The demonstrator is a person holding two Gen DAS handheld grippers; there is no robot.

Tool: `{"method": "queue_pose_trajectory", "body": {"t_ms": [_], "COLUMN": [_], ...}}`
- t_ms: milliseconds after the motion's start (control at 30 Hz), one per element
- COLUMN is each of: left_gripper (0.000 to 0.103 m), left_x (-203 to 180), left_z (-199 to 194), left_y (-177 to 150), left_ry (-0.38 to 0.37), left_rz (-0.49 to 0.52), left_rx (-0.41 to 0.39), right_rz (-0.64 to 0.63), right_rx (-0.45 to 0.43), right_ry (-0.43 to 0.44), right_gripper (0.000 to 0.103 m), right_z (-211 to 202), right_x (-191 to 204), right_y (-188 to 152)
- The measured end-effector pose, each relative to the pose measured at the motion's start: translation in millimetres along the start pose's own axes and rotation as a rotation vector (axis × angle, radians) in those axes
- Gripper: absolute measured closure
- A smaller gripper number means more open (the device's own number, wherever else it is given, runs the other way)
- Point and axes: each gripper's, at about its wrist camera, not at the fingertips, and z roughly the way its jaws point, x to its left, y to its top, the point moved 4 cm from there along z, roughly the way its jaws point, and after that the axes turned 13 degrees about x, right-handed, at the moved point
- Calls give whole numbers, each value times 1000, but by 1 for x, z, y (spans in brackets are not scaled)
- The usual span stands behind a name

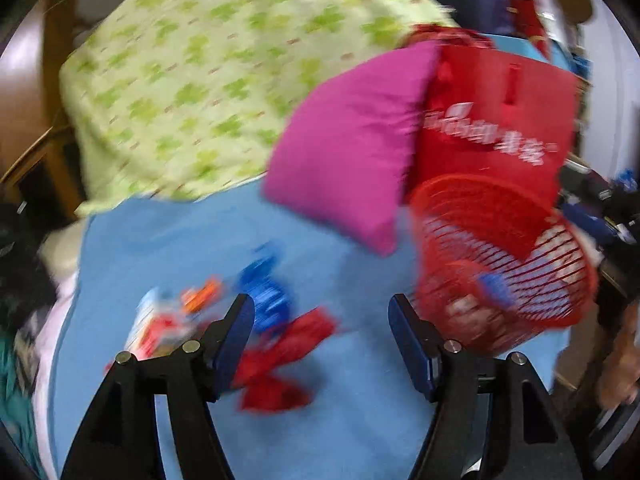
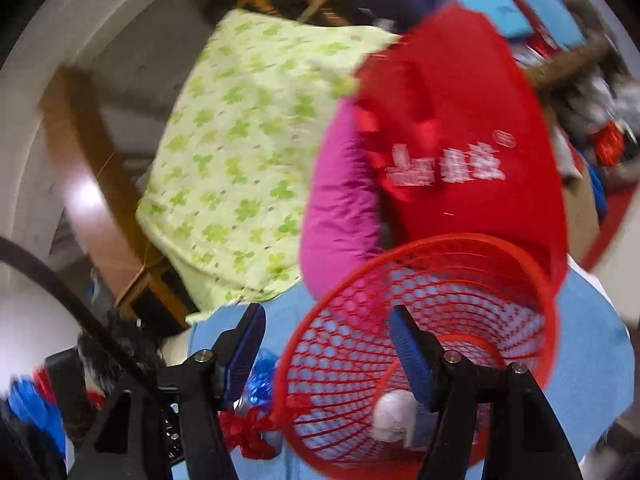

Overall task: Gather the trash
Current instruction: 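Open the right tool over the basket while the left tool drops the paper ball in, then grasp the red ribbon bundle with the right tool while the left tool approaches the medicine box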

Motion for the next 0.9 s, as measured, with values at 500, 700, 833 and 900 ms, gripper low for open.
{"method": "queue_pose_trajectory", "body": {"t_ms": [500,700,833,900], "left_gripper": [33,33,32,31], "left_x": [196,207,204,199], "left_z": [12,38,58,69], "left_y": [-106,-93,-62,-50], "left_ry": [230,202,119,74], "left_rz": [-359,-351,-288,-255], "left_rx": [89,73,48,46], "right_rz": [-296,-324,-281,-265], "right_rx": [284,487,582,623], "right_ry": [50,13,33,47], "right_gripper": [35,36,41,43], "right_z": [103,164,199,217], "right_x": [120,128,124,121], "right_y": [-79,-109,-116,-118]}}
